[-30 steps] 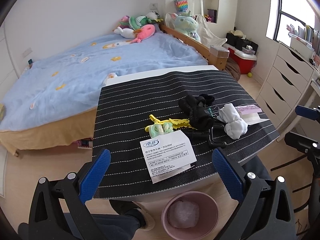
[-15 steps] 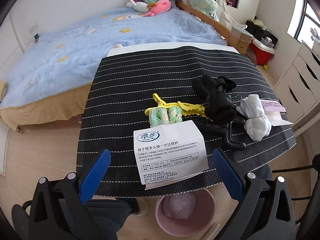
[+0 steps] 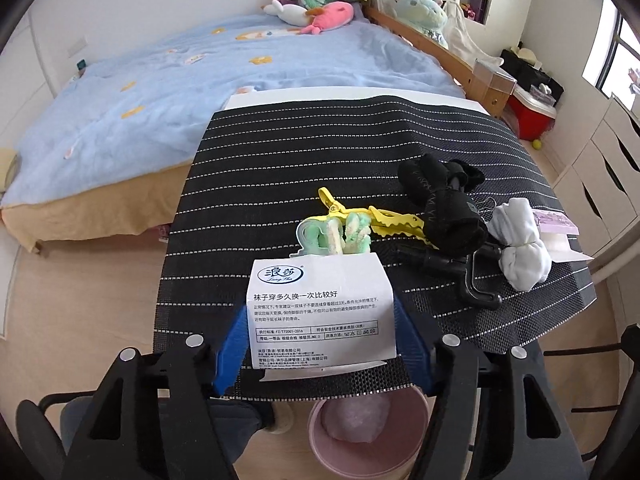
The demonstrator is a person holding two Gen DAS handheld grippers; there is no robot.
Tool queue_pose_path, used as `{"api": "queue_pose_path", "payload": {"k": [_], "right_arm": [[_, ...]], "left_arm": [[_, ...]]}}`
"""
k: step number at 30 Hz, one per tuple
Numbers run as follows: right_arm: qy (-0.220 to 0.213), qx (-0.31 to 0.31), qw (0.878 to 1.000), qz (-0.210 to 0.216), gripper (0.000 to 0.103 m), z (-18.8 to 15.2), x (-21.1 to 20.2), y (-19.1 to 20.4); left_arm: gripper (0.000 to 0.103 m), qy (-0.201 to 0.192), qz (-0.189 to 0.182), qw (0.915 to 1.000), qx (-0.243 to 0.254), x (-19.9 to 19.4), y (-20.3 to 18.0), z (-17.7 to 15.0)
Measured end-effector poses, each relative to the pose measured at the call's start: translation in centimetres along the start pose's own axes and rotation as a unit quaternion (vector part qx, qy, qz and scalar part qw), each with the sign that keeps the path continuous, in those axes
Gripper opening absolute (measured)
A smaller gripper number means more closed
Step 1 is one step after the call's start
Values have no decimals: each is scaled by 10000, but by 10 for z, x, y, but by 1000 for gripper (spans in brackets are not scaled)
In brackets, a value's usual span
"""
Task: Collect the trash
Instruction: 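Grasp the white printed sock card with the left gripper, then grasp the pink Hello Kitty card with the right gripper while the left gripper holds the white card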
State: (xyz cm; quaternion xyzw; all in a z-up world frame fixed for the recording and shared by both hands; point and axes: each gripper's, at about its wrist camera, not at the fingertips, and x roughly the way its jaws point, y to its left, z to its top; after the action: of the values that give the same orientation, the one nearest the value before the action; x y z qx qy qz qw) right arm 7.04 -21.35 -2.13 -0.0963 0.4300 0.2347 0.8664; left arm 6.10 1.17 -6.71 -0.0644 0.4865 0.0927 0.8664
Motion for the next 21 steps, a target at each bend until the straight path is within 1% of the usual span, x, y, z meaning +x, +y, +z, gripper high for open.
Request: {"api": "queue_pose_path", "payload": {"k": [5,13,15,21], "right_arm": [[3,49,10000,15,100,1,0,-1],[90,237,9997,-27,100,6,4,-16],[152,274,9995,-31,100,9,9,-19],[442,314,9982,-245,100,25,29,-25]], "left_arm": [[64,-144,-69,9998,113,-9,2,-3],[64,-394,-141,9987,291,-30,5,-1],[64,-436,-161,9984,332,-34,5,0],[64,-514,-204,9978,363,-42,6,1]]}}
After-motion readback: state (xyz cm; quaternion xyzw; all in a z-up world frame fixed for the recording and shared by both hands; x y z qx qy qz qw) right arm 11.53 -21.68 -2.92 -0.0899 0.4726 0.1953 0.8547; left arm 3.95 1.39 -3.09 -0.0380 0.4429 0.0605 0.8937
